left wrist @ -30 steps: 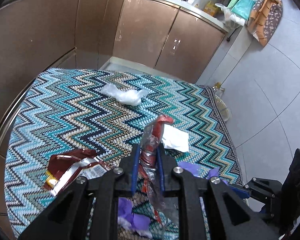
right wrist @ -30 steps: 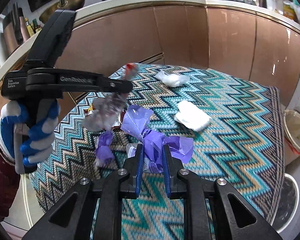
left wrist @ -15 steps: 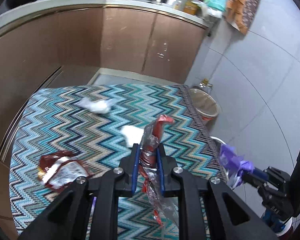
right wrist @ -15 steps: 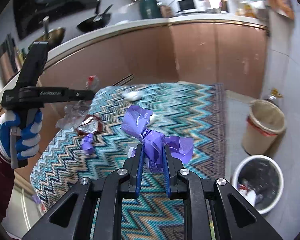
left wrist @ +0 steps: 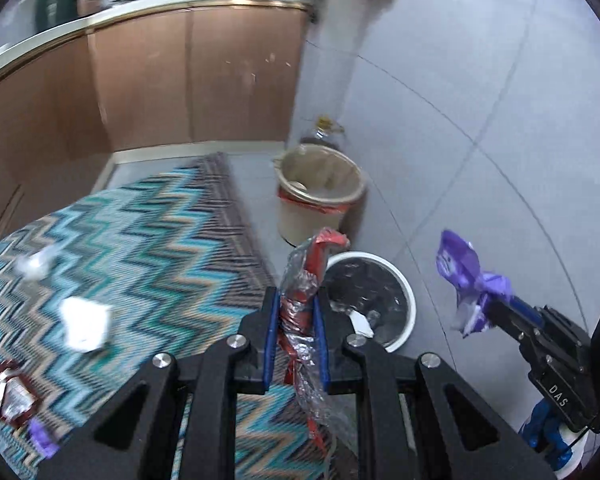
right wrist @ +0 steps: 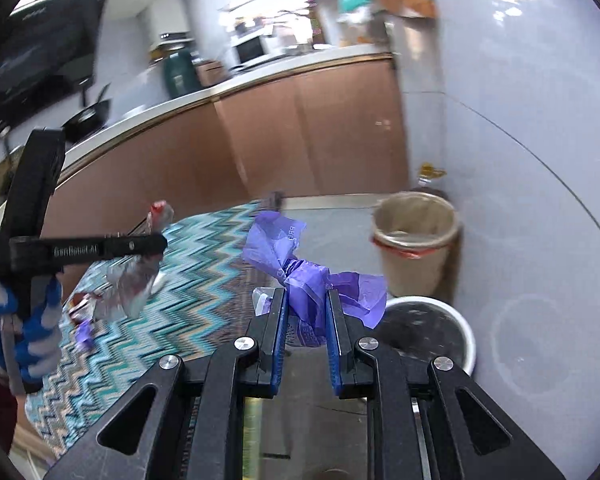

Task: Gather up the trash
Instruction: 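Carry both items over the white bin and open both grippers to drop them, then move both open tools back over the cloth toward the white tissues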

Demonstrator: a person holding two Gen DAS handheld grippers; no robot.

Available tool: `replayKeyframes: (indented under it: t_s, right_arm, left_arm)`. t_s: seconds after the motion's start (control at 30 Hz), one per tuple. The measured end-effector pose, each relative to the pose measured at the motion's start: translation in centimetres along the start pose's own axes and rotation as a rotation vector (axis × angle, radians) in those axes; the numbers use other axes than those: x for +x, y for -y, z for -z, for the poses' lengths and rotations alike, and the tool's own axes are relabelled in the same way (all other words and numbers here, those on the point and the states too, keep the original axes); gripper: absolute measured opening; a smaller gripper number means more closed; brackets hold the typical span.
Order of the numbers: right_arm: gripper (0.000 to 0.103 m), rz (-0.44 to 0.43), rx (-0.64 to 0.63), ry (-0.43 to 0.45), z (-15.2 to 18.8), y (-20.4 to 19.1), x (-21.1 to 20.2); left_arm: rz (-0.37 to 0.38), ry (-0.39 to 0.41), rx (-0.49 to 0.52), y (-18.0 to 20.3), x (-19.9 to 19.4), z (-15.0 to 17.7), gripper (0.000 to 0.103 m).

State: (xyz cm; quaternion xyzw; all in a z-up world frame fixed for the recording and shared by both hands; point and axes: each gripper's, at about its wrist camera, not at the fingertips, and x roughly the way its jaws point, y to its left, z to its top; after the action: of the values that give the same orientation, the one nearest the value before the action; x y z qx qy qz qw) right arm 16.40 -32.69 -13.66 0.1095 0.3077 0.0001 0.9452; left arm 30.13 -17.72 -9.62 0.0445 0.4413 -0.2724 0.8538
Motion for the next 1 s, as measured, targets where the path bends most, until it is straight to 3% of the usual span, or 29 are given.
replayKeyframes:
  t_s: [0.27, 0.5, 0.63, 0.77, 1.0]
  right_arm:
    - [0.018, 0.08, 0.134, -0.032, -0.3, 6.6, 3.5]
    - [0.019, 0.122, 0.18, -0.079, 0.3, 9.5, 7.1]
    - [0.021, 0.146, 0.198, -0.107, 0.7, 10.9, 9.1]
    - [0.038, 0.179, 0.22, -0.14, 1.4, 12.3, 11.1]
    - [0.045, 0.205, 0.236, -0.16, 2.5, 13.0, 11.8]
  left_arm:
    - [0.041, -0.089, 0.039, 6.7, 10.0, -1.8, 0.016]
    - [0.029, -0.137, 0.034, 7.7, 15.9, -2.4, 0.017]
    - [0.033, -0.164, 0.035, 7.9, 18.4, -2.5, 0.018]
    - [0.044, -0.179, 0.046, 8.5, 20.5, -2.5, 0.022]
    - [0.052, -0.159, 0.072, 9.5, 20.7, -2.3, 0.027]
